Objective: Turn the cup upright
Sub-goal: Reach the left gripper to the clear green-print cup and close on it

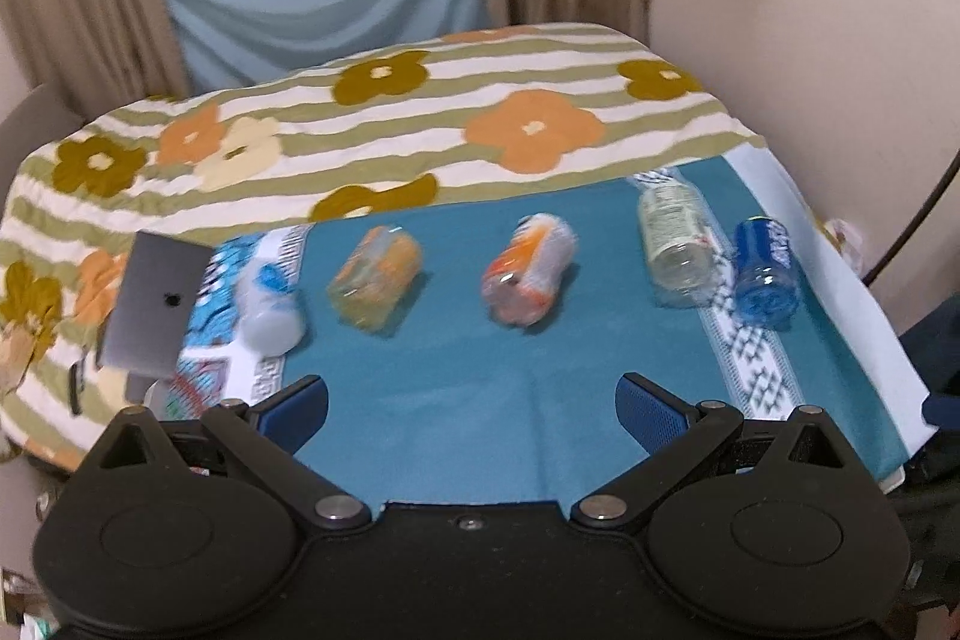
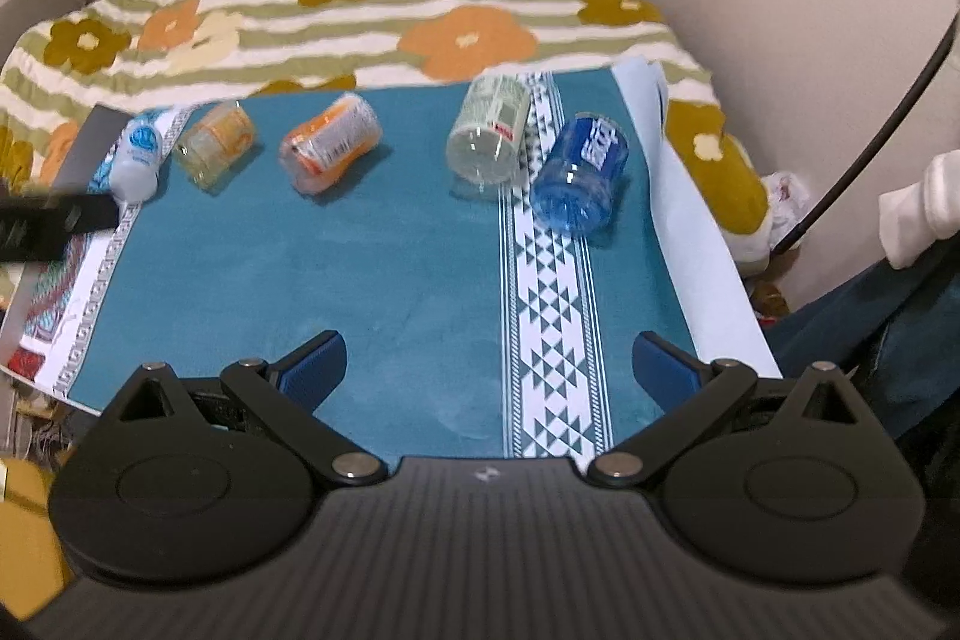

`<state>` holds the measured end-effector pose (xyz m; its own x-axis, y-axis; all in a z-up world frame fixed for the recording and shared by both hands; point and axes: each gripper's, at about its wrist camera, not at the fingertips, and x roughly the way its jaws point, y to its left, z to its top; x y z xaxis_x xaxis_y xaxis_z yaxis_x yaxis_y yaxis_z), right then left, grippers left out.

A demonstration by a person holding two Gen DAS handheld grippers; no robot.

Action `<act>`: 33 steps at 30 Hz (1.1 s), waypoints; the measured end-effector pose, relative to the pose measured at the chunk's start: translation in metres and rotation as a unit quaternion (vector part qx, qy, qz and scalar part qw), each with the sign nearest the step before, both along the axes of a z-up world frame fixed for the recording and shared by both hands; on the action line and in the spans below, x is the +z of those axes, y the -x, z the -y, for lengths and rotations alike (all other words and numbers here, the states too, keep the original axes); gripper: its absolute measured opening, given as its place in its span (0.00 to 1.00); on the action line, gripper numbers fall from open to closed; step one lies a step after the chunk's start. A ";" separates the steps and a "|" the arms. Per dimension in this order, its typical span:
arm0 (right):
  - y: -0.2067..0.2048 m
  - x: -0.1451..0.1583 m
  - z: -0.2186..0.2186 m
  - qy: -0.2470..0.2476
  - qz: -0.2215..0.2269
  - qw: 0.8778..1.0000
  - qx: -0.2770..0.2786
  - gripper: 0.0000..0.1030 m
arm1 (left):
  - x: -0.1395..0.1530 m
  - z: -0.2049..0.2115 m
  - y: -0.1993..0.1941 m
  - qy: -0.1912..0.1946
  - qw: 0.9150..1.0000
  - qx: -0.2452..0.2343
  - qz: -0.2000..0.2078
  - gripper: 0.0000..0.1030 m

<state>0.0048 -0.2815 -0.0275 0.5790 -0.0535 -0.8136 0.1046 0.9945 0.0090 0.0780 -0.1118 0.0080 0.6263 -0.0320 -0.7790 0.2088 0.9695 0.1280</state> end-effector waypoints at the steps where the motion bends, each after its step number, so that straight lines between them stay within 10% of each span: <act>1: -0.001 -0.003 0.003 0.003 -0.002 1.000 0.004 1.00 | -0.002 0.010 -0.009 -0.001 1.000 -0.005 -0.005 1.00; 18: -0.055 -0.058 0.058 -0.036 -0.013 0.998 0.048 1.00 | -0.069 0.157 -0.169 -0.006 0.992 -0.062 -0.107 1.00; 33: -0.082 -0.081 0.066 -0.073 -0.036 0.995 0.057 1.00 | -0.132 0.194 -0.226 -0.020 0.980 -0.078 -0.183 0.93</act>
<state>0.0872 -0.3480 -0.1085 0.5144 0.1314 -0.8474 -0.0040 0.9886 0.1508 0.3038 -0.3056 -0.1244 0.2951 -0.0699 -0.9529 0.3925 0.9181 0.0542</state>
